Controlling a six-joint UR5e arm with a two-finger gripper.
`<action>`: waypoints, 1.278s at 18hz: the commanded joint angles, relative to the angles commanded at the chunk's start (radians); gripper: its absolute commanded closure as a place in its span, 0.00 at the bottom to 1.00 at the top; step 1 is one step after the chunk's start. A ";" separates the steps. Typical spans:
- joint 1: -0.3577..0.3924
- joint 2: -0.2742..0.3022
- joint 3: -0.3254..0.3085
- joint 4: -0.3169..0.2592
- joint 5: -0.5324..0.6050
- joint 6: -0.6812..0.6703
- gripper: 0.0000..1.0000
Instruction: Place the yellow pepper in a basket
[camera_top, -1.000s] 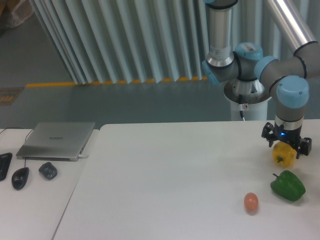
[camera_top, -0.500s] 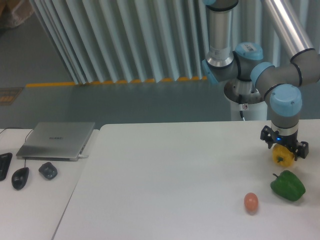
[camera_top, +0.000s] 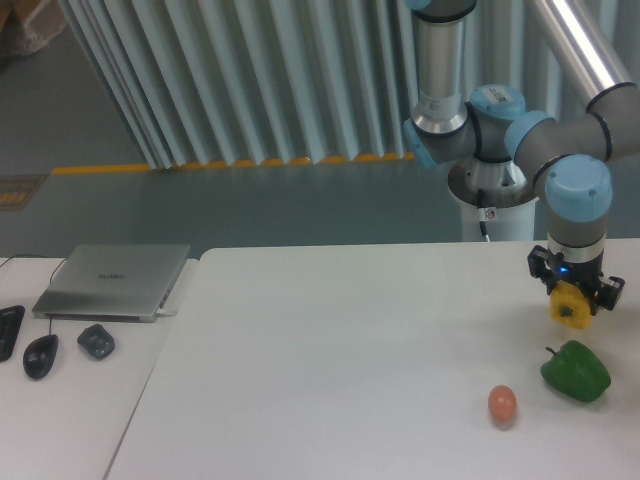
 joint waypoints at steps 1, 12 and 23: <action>0.000 0.003 0.005 -0.002 0.000 0.002 0.58; 0.014 -0.005 0.181 0.029 -0.009 0.150 0.58; 0.149 -0.093 0.216 0.305 -0.005 0.512 0.57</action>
